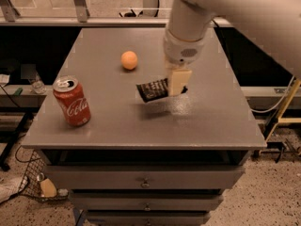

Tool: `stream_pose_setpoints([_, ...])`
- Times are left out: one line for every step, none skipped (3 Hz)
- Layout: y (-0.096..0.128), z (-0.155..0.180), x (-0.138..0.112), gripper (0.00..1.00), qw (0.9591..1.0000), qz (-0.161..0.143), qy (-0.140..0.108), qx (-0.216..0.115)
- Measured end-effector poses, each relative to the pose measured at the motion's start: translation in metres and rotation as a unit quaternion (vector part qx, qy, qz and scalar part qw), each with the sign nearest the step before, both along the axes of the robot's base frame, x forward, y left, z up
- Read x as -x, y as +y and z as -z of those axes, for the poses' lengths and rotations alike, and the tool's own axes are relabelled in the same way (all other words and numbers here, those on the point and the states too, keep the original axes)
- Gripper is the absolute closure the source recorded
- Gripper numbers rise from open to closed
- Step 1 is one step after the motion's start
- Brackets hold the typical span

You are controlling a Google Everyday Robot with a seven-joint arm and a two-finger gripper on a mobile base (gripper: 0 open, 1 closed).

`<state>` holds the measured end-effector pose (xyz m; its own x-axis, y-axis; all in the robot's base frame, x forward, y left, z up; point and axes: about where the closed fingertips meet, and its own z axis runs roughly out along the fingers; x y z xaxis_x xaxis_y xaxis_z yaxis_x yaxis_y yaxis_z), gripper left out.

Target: Move rxbar chocolate near coke can

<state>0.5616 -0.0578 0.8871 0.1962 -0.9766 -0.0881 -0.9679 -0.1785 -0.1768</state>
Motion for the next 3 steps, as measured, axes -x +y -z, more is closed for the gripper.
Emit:
stream_pose_setpoints([0.039, 0.008, -0.003, 1.00, 0.9995, -0.027, 0.006, 0.017])
stream_pose_setpoints([0.075, 0.019, -0.001, 1.00, 0.9979, -0.056, 0.014, 0.028])
stream_pose_setpoints([0.107, 0.027, 0.004, 1.00, 0.9958, -0.085, 0.019, 0.031])
